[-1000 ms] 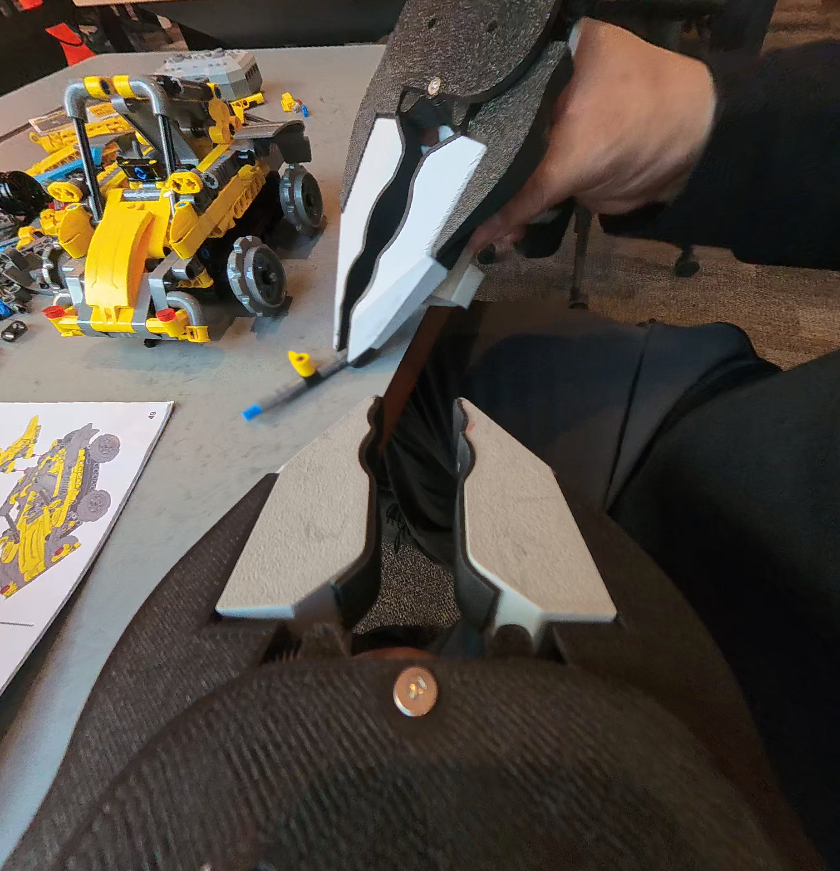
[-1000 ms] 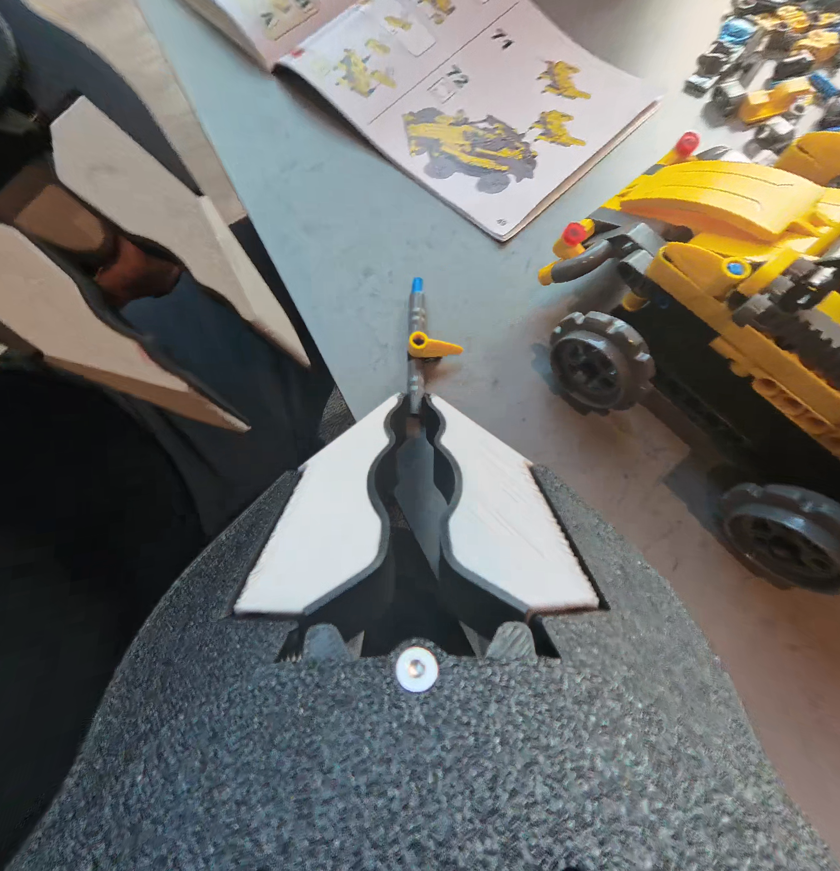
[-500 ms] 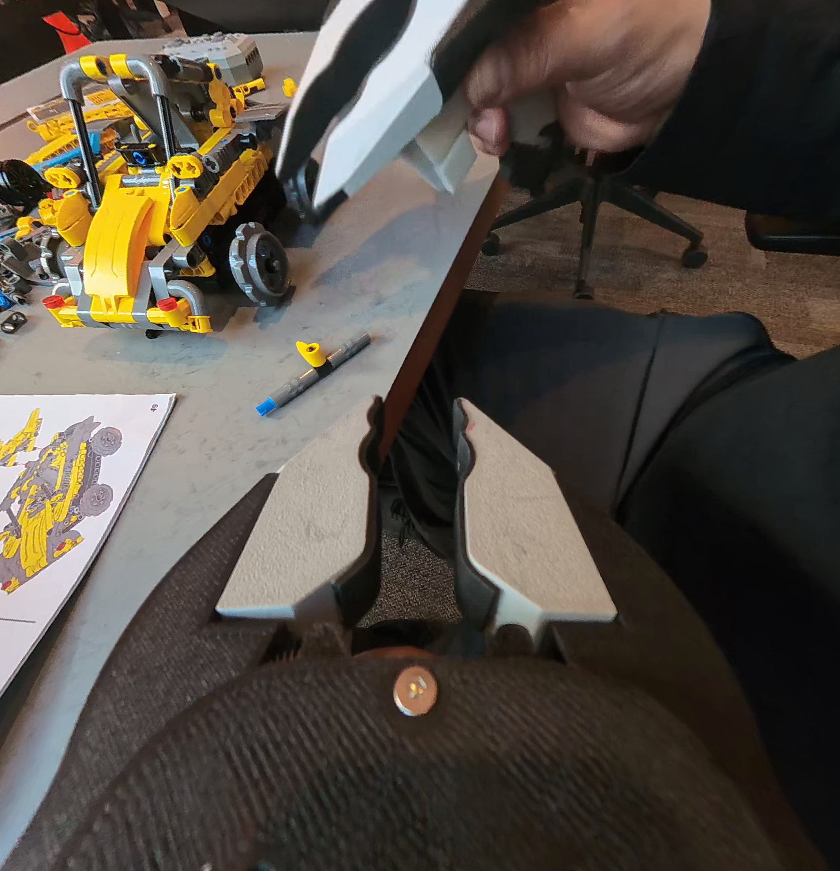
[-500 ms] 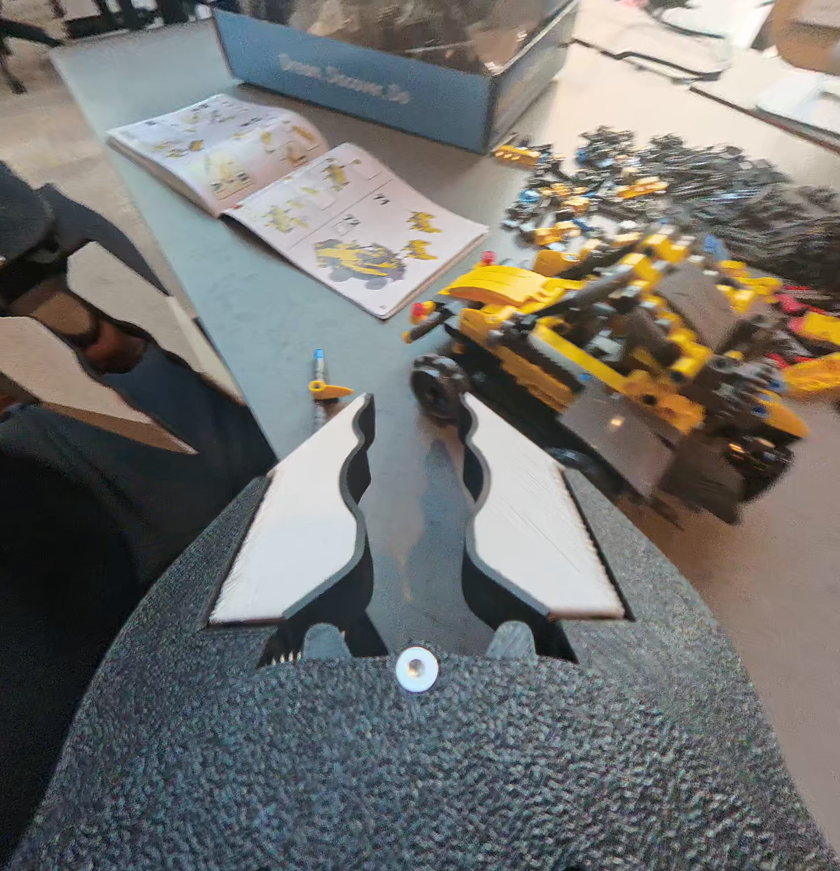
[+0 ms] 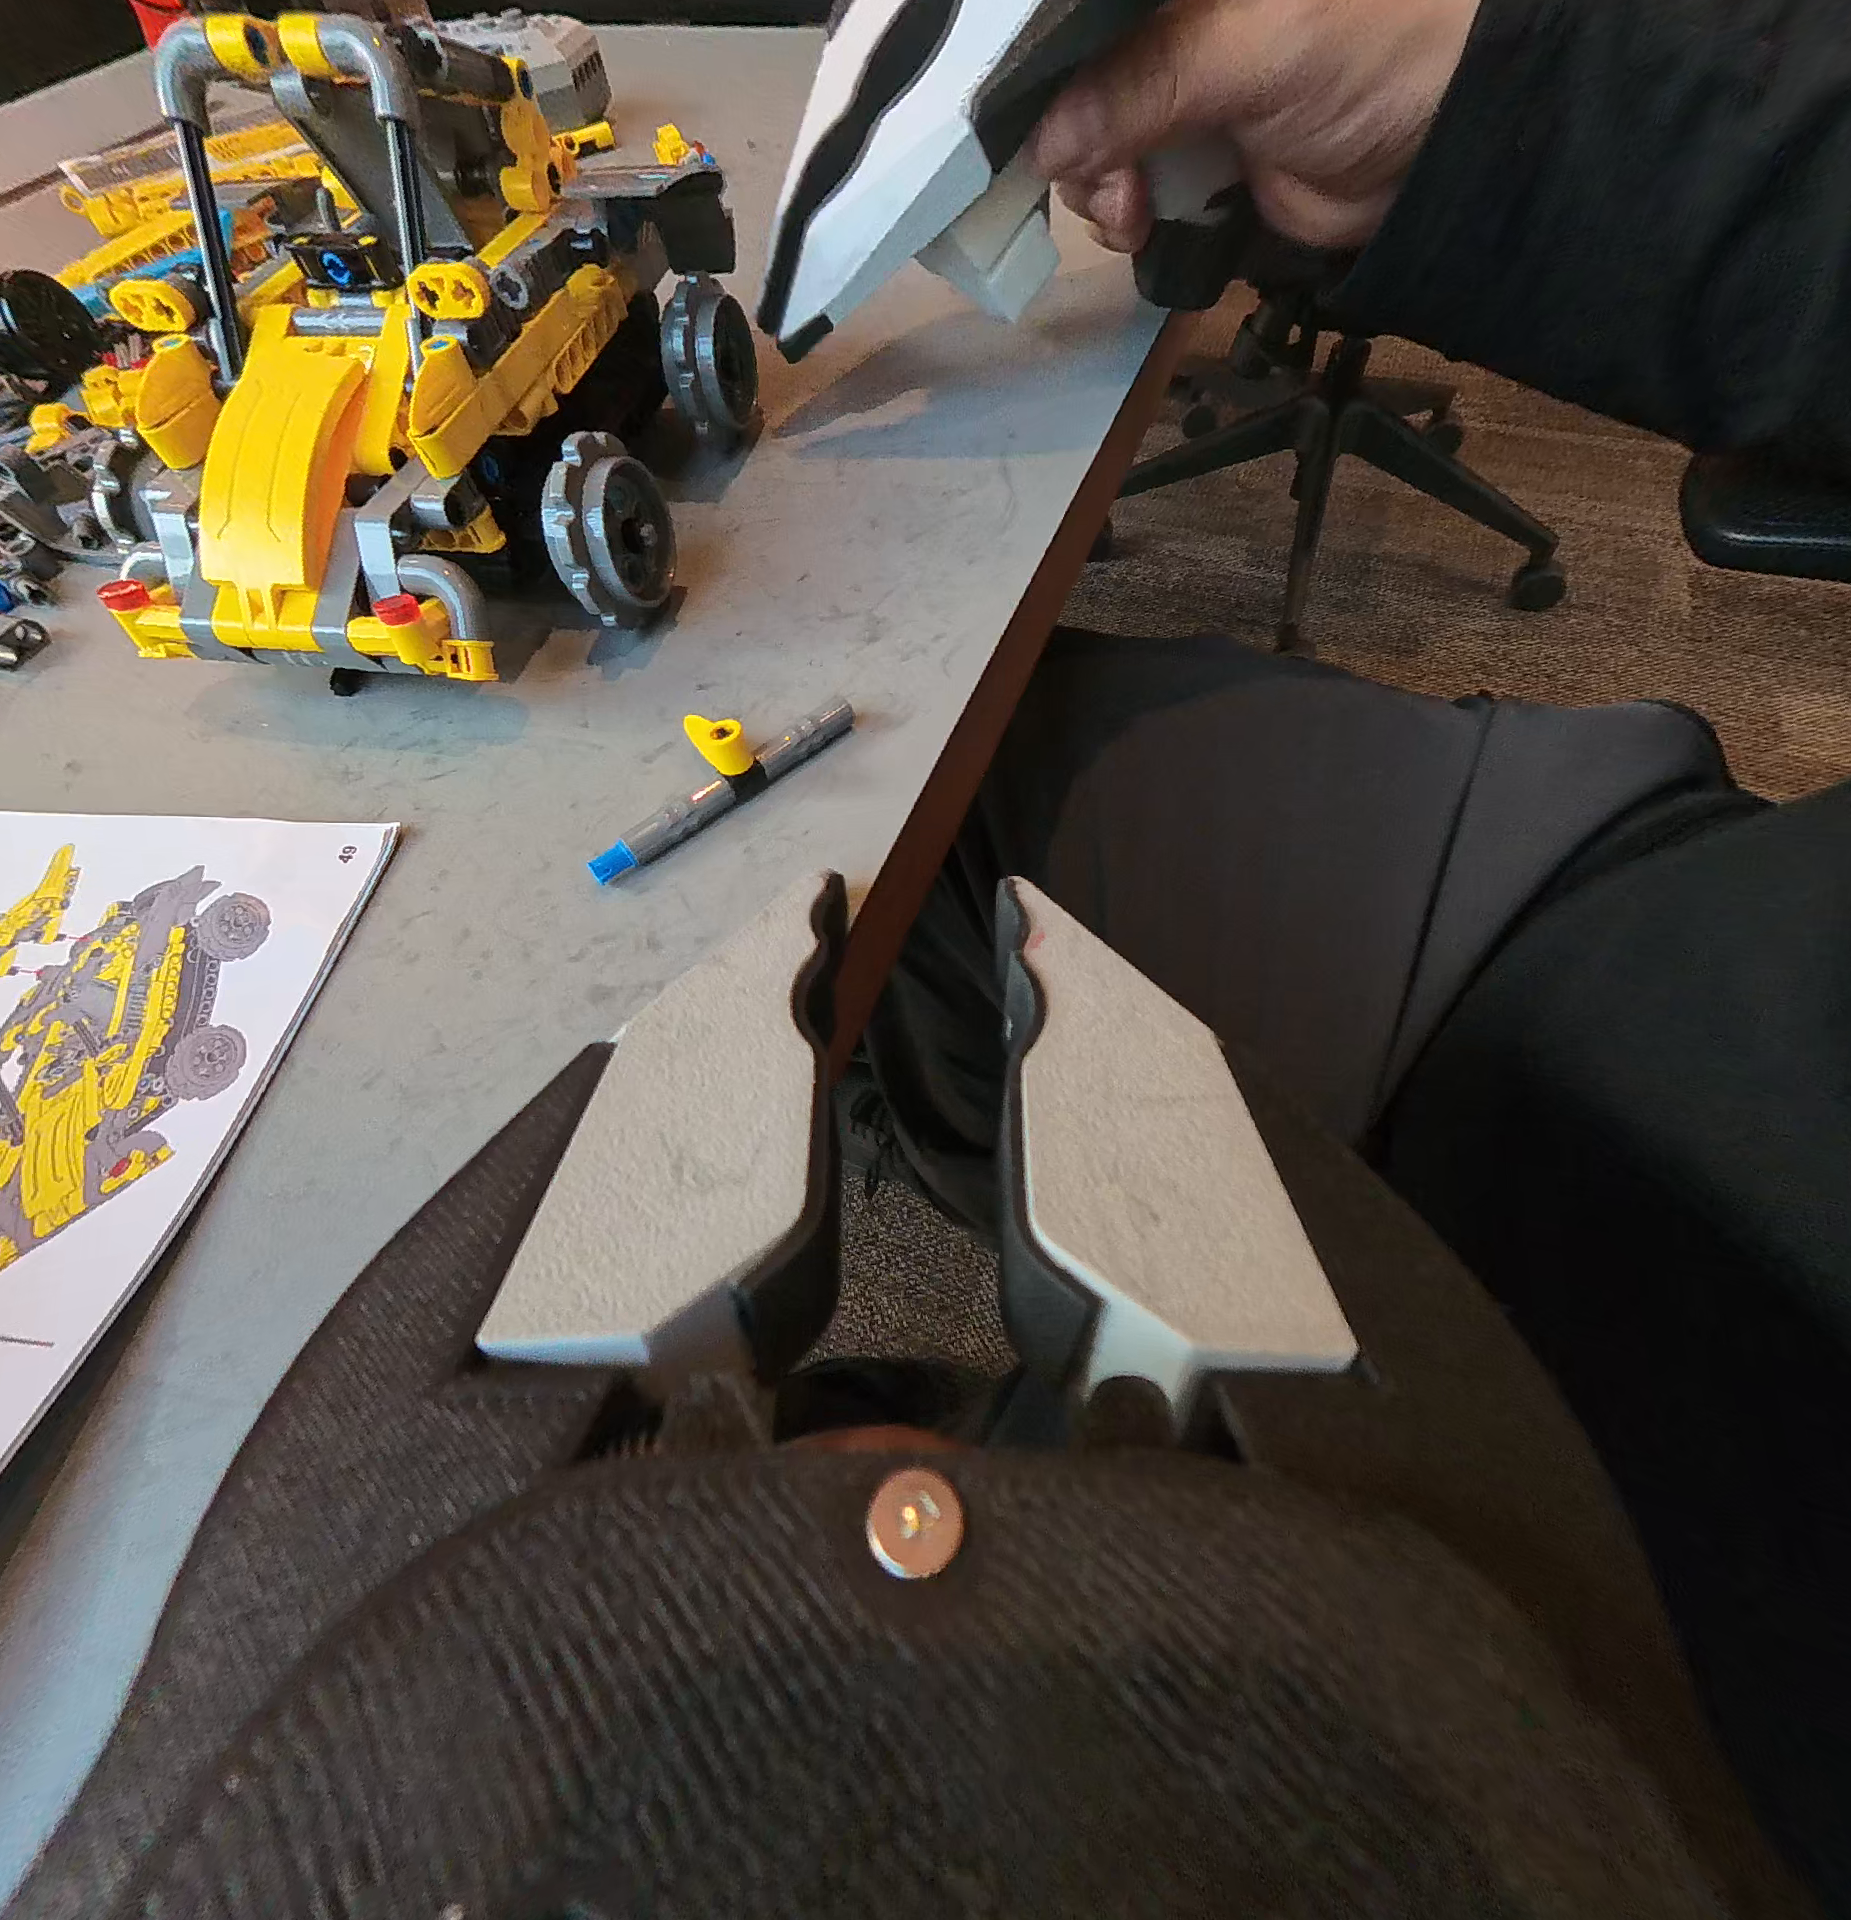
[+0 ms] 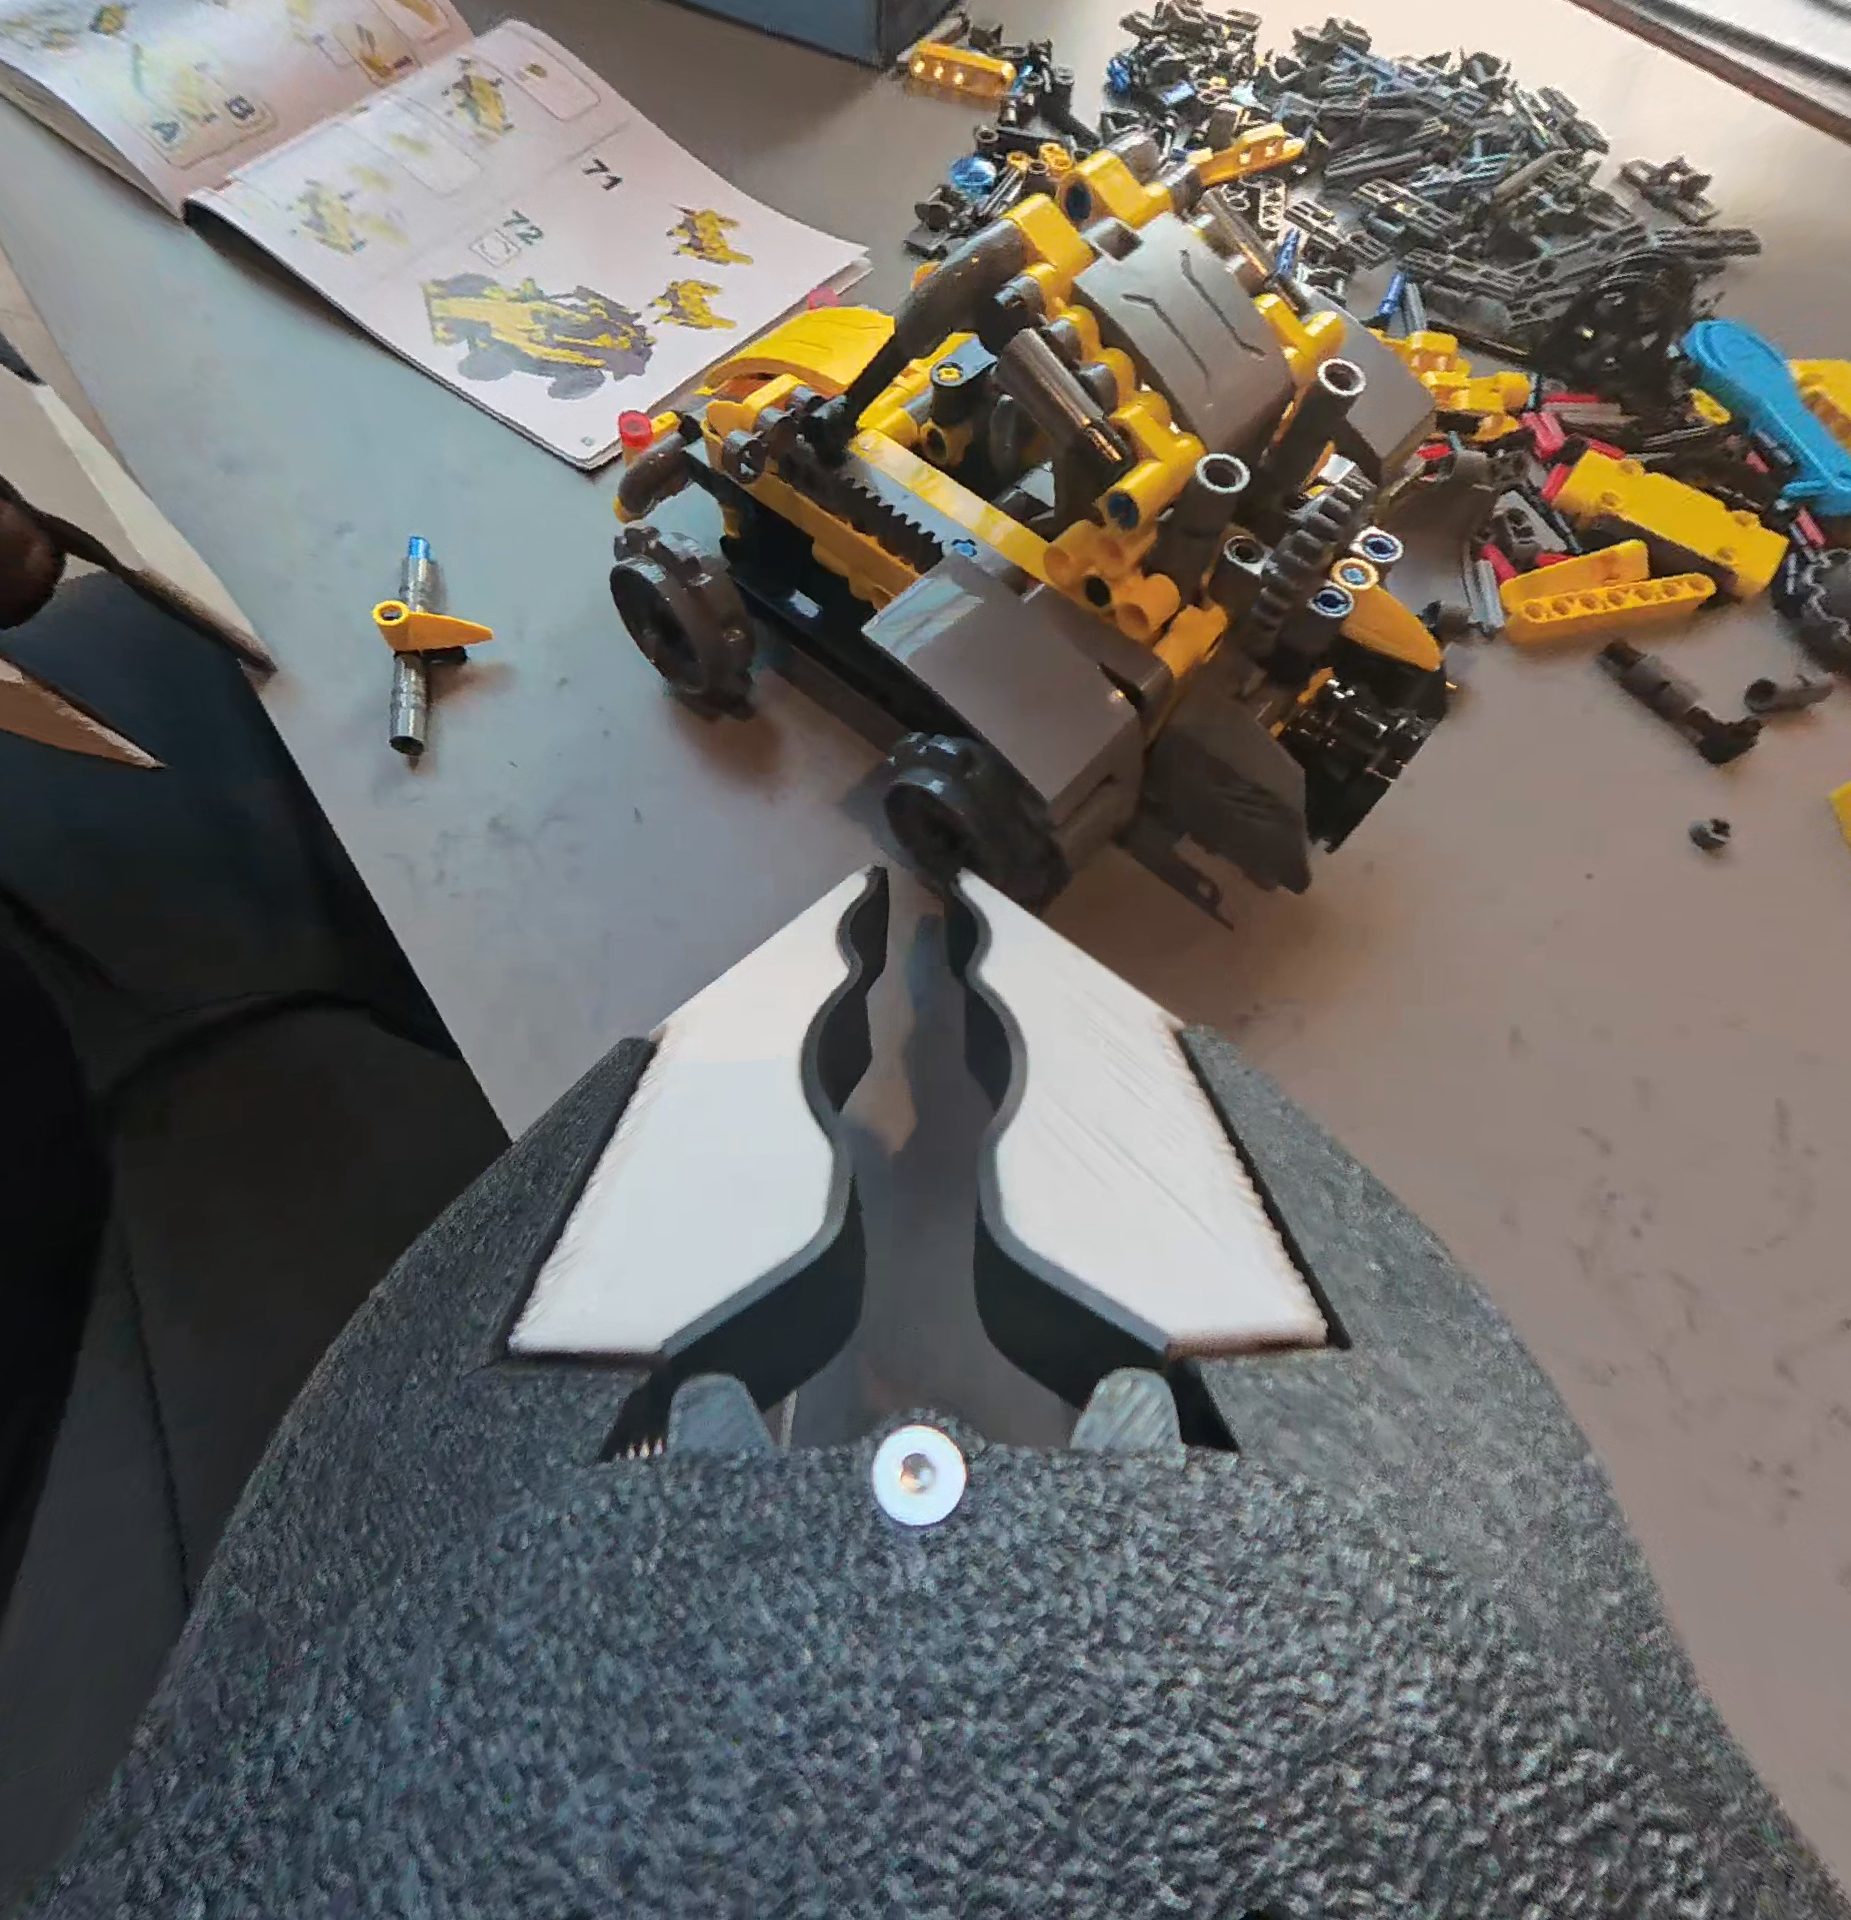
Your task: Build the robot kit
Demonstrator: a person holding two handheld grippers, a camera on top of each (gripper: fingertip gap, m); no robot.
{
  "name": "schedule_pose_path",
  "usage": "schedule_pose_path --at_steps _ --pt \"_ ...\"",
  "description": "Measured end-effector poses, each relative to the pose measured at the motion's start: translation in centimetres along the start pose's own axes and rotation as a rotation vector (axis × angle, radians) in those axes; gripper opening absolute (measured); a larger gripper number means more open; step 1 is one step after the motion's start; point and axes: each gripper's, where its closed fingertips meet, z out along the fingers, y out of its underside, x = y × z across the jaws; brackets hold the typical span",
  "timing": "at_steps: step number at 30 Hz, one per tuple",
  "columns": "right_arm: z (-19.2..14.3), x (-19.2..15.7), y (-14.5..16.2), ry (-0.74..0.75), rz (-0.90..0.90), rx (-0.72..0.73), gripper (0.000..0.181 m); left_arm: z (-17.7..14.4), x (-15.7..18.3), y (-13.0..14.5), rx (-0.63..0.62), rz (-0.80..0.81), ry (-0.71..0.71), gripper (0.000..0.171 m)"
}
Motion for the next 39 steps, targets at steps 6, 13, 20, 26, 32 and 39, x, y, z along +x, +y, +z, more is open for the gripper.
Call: schedule_pose_path --at_steps 6,13,20,26,32,39 --pt "0.2 -1.2 0.3 -0.075 -0.037 -0.023 0.008 -0.2 -0.2 -0.2 0.011 0.007 -0.01 0.024" --pt "0.0 -2.5 0.1 -0.171 -0.07 -0.006 0.0 -0.1 -0.4 -0.3 0.022 -0.003 -0.008 0.024" --pt "-0.9 -4.2 -0.3 -0.224 -0.17 0.057 0.0 -0.2 -0.4 -0.3 0.025 0.011 -0.011 0.024" --pt "-1.5 -4.1 -0.9 -0.232 -0.161 0.11 0.0 0.2 -0.2 -0.3 0.019 0.004 -0.017 0.024" --pt "-5.4 1.0 -2.6 -0.078 -0.015 0.334 0.0 0.0 0.1 -0.4 0.007 0.045 -0.04 0.024" --pt "-7.6 16.6 3.7 0.422 0.258 0.046 0.009 0.5 0.1 -0.3 0.022 -0.011 -0.003 0.022"
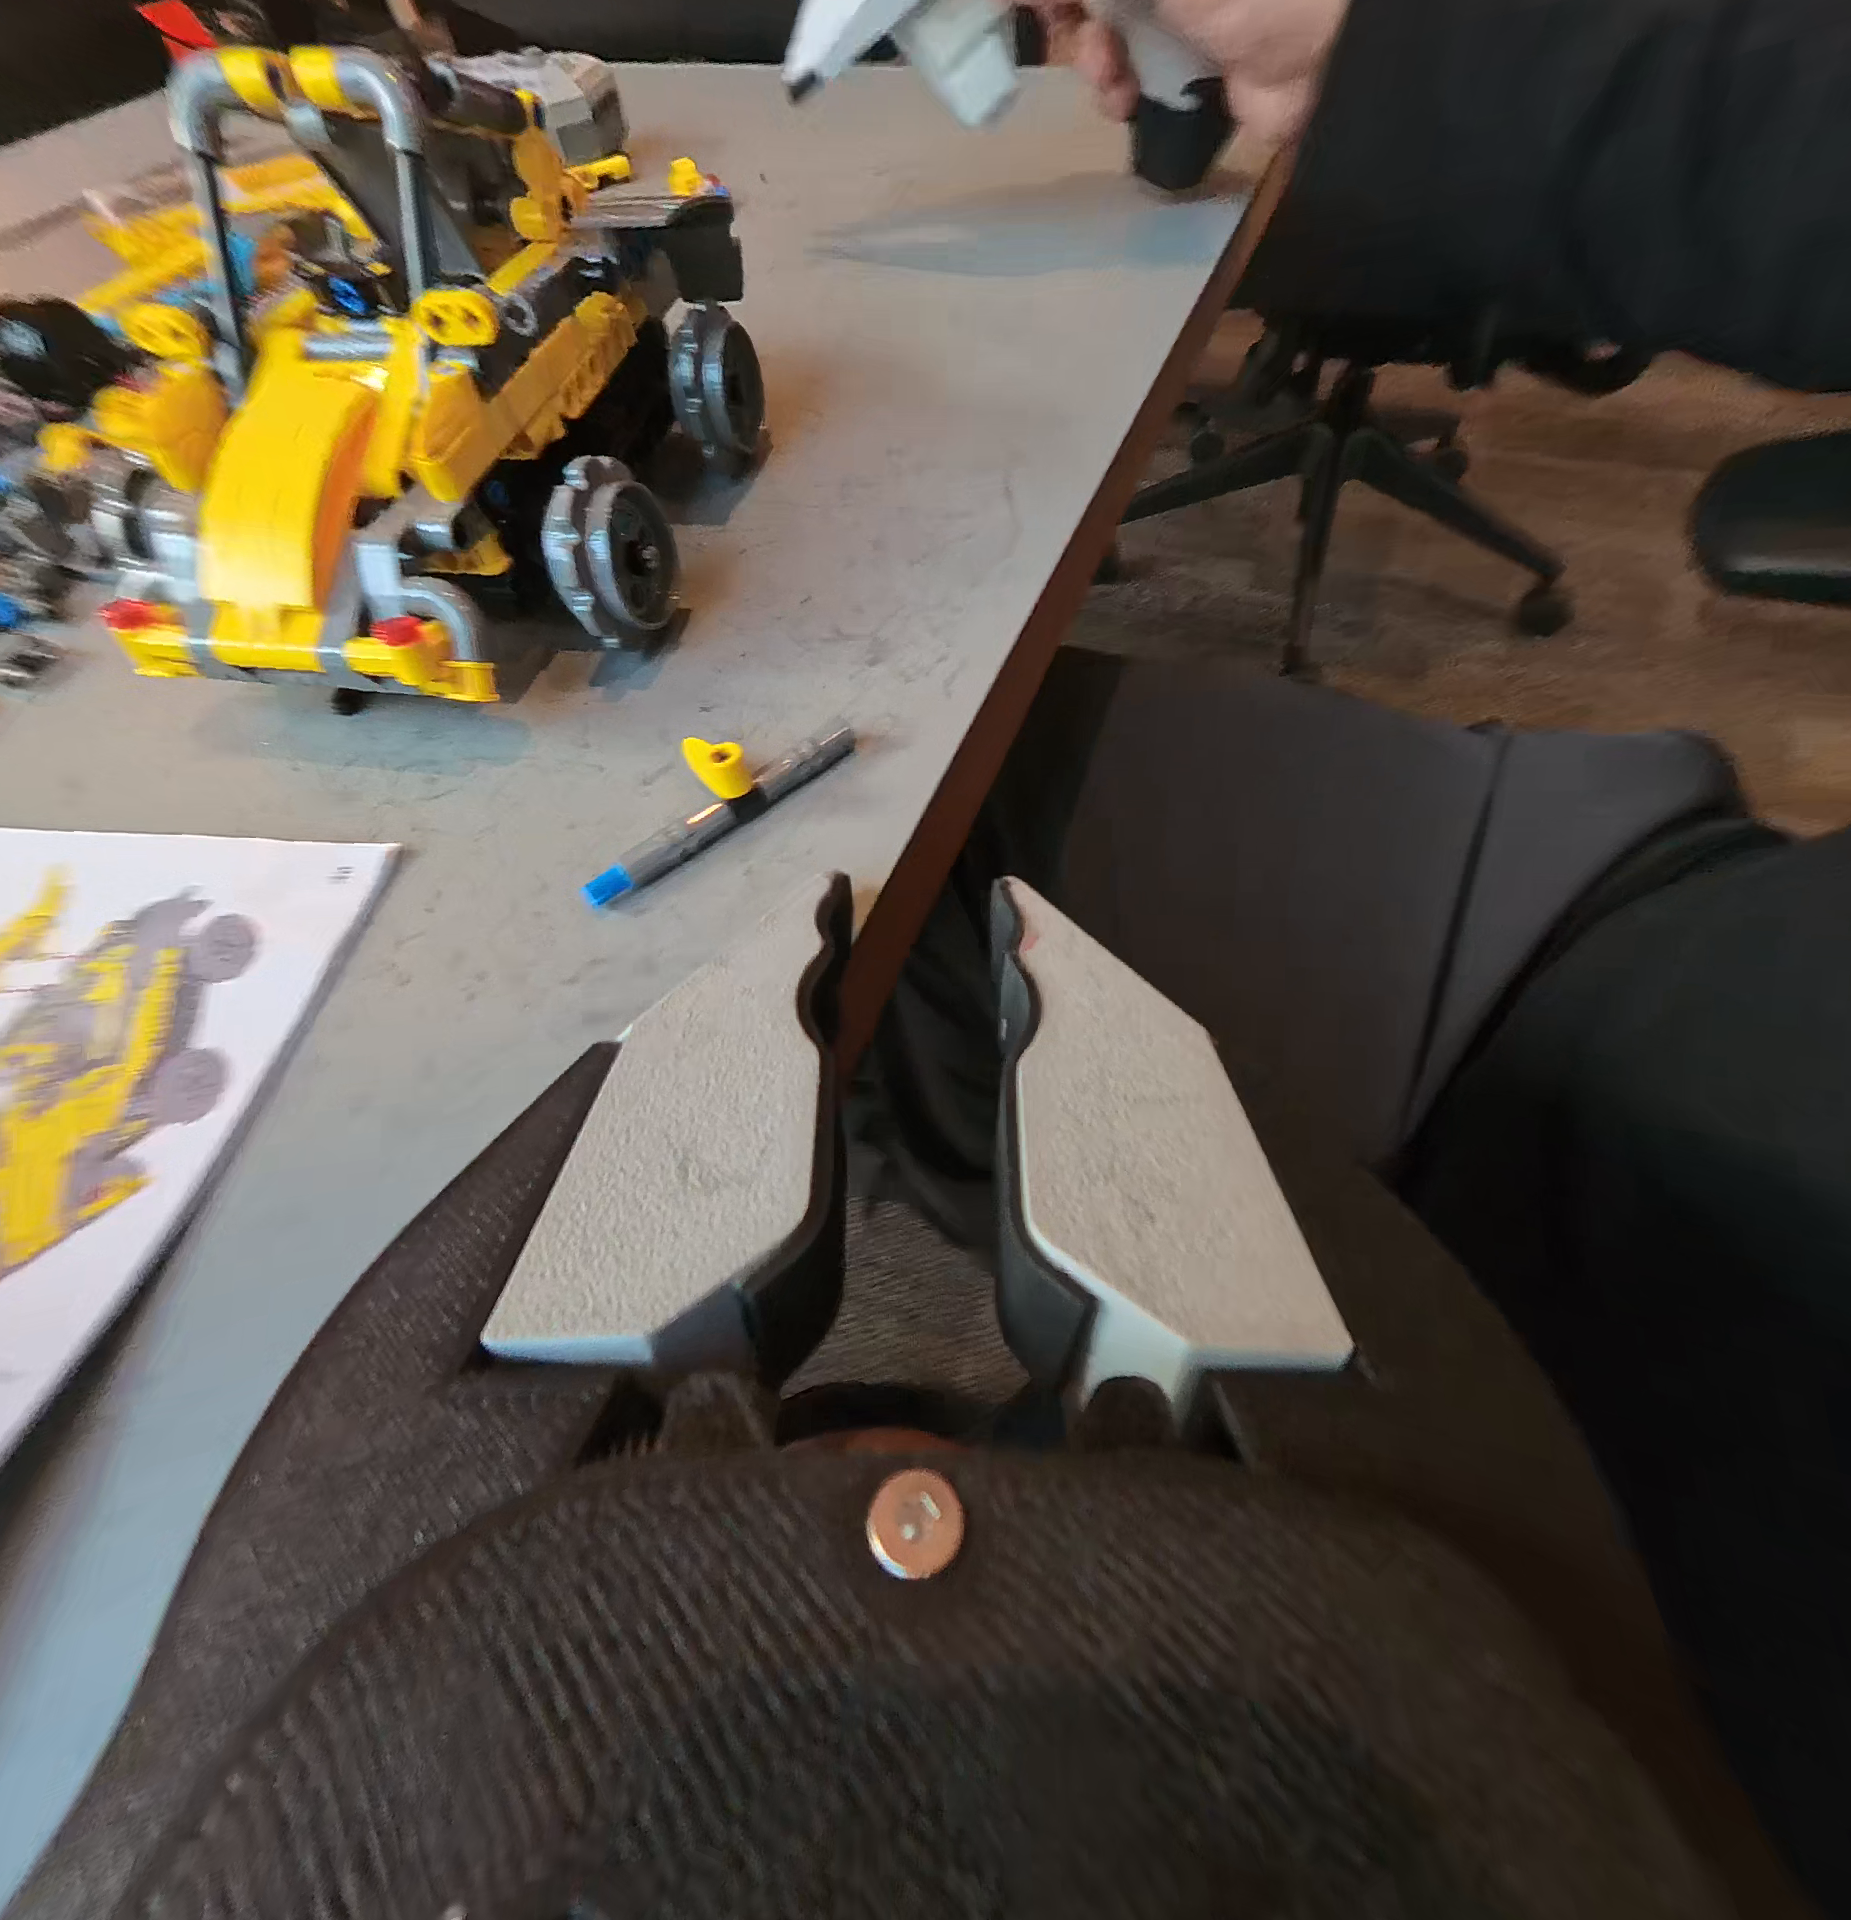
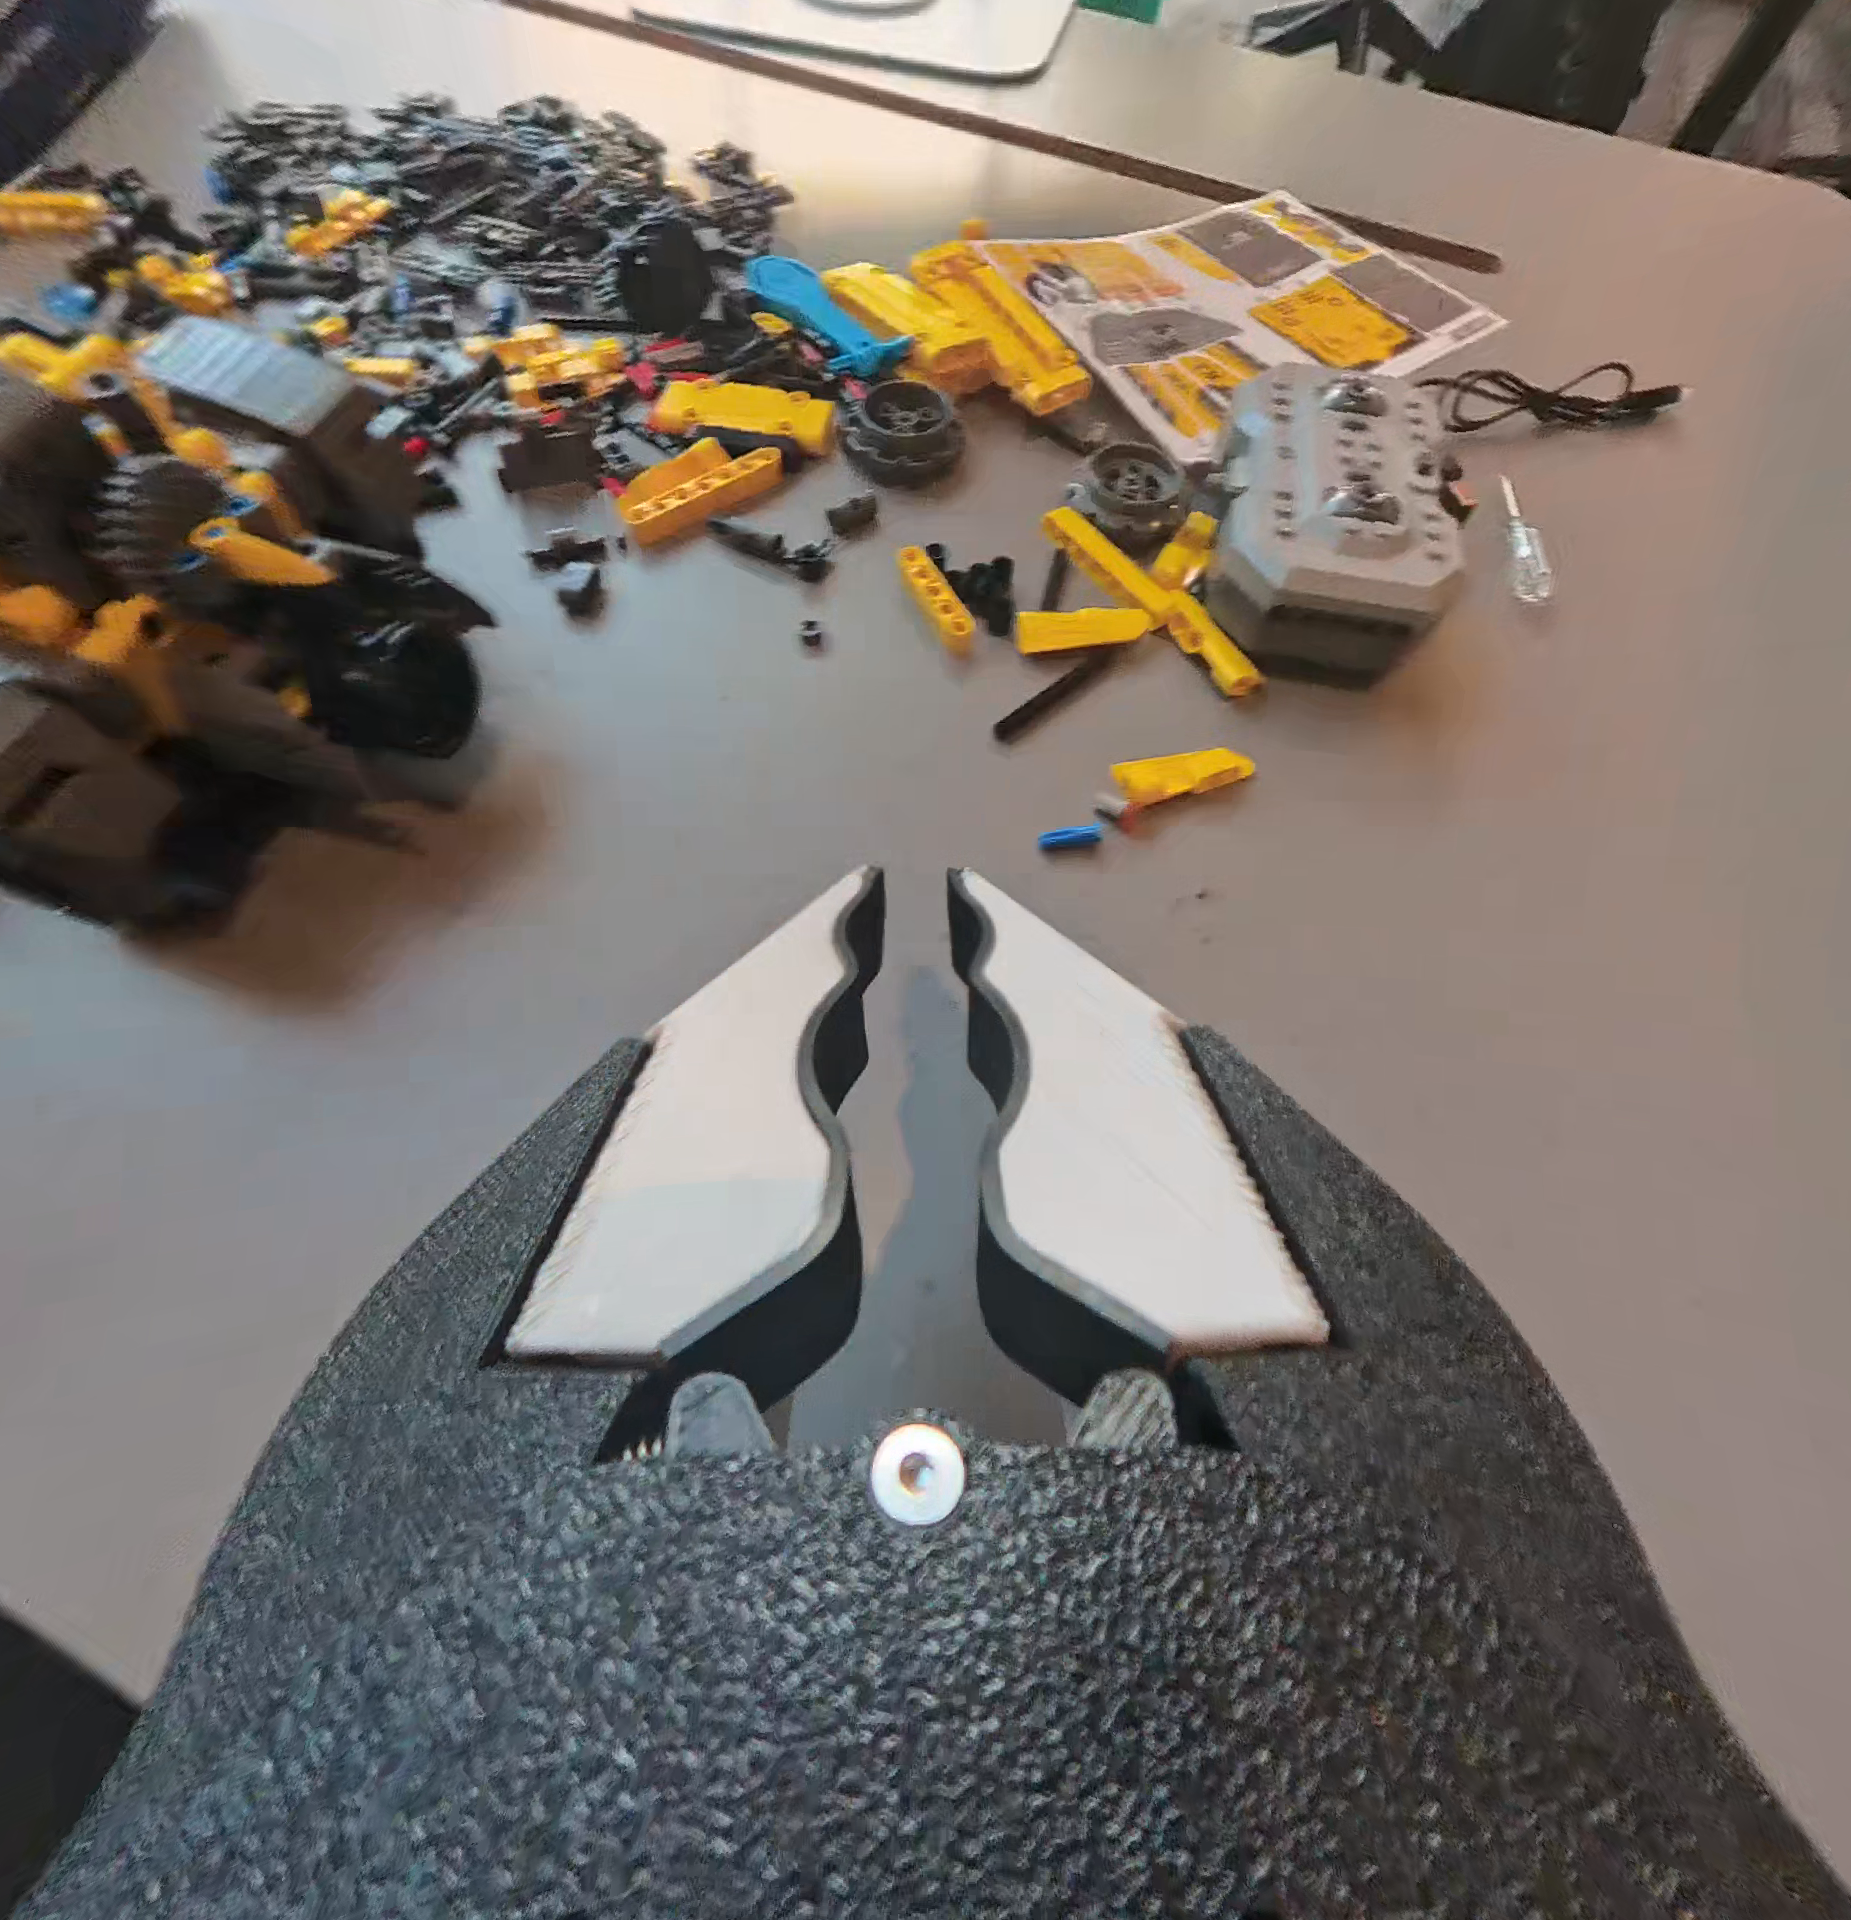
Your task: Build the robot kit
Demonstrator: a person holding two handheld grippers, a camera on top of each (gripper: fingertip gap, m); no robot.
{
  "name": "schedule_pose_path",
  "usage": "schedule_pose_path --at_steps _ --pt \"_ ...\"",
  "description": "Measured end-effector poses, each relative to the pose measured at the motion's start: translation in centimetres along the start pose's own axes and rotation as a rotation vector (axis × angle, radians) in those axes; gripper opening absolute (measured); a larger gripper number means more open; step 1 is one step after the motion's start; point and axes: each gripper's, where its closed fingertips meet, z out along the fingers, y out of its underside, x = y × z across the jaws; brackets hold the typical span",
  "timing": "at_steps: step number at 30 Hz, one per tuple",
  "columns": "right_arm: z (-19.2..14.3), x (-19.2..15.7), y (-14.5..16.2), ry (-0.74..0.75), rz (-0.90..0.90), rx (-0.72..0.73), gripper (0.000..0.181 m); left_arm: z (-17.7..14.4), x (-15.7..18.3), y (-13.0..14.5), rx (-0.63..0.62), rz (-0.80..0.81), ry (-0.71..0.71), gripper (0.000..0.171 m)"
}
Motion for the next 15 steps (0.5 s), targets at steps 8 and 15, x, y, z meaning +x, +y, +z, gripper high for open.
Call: schedule_pose_path --at_steps 8,15 --pt "4.6 3.1 1.0 -0.049 0.036 -0.145 0.018 0.0 0.2 0.1 0.004 0.018 0.016 0.022" --pt "3.8 2.7 -0.3 -0.116 0.072 -0.045 0.014 -0.3 -0.3 0.3 -0.003 0.037 0.019 0.022"
